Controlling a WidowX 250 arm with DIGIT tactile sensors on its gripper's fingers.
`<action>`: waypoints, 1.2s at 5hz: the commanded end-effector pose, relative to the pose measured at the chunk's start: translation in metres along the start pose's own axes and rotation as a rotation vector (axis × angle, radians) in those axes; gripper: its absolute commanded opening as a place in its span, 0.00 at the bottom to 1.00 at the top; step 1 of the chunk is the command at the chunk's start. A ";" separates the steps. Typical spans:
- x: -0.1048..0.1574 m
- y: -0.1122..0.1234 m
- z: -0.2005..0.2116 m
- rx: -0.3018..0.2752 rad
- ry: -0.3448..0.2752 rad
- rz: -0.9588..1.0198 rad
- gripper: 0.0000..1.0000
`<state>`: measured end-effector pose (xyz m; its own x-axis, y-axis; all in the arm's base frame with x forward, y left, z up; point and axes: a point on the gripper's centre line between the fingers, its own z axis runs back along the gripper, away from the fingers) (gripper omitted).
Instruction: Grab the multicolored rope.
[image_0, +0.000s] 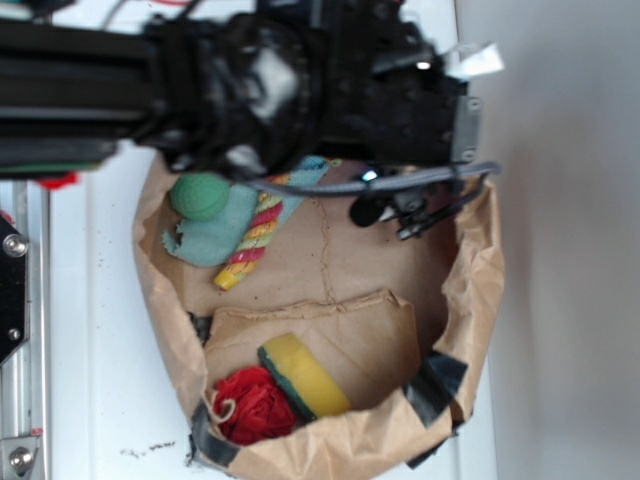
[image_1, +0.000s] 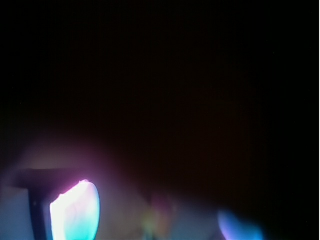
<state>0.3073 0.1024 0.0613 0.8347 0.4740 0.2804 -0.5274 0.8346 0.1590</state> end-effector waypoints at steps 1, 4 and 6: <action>0.014 0.021 0.017 -0.047 -0.012 0.066 1.00; -0.015 0.031 0.024 -0.096 -0.003 0.005 1.00; -0.022 0.031 0.026 -0.105 -0.015 -0.015 1.00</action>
<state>0.2645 0.0972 0.0667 0.8639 0.4431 0.2395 -0.4711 0.8790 0.0730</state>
